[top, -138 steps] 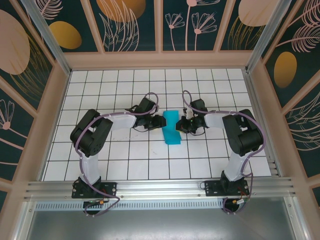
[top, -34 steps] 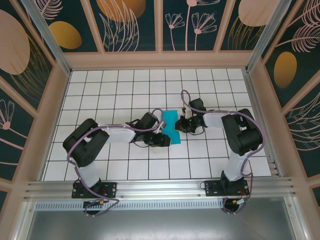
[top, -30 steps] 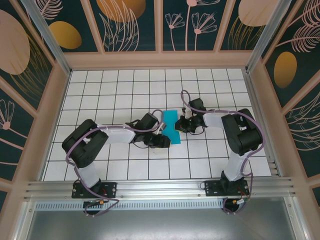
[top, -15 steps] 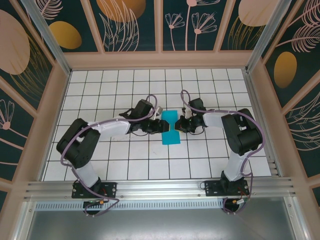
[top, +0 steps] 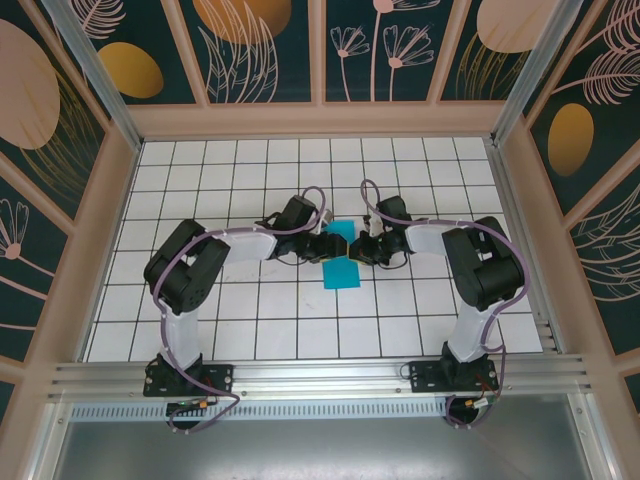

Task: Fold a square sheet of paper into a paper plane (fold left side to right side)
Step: Hold the square sheet of paper at the center of the table.

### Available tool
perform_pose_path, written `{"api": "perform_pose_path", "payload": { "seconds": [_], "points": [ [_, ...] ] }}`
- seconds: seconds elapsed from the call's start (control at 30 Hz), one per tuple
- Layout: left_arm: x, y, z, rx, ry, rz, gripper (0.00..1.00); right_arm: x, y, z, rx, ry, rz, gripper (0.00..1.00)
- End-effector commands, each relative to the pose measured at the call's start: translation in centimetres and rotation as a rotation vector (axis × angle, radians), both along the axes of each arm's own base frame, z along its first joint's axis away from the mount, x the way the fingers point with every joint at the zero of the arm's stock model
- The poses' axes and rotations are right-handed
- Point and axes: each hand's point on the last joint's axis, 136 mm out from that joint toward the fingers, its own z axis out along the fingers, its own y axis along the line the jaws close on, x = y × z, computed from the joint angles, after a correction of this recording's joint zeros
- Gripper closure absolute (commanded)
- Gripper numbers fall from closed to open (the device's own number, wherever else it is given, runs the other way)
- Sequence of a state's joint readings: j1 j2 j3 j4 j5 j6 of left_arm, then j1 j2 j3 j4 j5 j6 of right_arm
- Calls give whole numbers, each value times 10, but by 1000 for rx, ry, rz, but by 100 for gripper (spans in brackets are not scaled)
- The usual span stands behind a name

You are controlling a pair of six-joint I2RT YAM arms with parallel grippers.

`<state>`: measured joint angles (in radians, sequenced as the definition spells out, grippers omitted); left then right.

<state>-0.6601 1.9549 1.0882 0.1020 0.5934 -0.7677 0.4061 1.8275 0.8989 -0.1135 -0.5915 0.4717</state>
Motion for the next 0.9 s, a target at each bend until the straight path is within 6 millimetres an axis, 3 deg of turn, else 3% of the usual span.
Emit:
{"api": "perform_pose_path", "payload": {
  "seconds": [0.0,0.2,0.47,0.5,0.6,0.87],
  "points": [
    [4,1,-15,34,6,10,51,-25,-22,-45,-174,100,-3,89],
    [-1,11,-34,84,28,28,51,-12,-17,-27,-143,34,-7,89],
    [-13,22,-50,122,59,44,52,18,-10,41,-88,-134,-16,82],
    [-13,23,-50,120,59,47,52,17,-11,47,-88,-143,-14,77],
    [-14,22,-50,119,59,46,52,3,-12,55,-73,-124,-6,76],
    [-16,17,-49,118,56,36,52,-51,6,43,75,10,13,88]
  ]
}}
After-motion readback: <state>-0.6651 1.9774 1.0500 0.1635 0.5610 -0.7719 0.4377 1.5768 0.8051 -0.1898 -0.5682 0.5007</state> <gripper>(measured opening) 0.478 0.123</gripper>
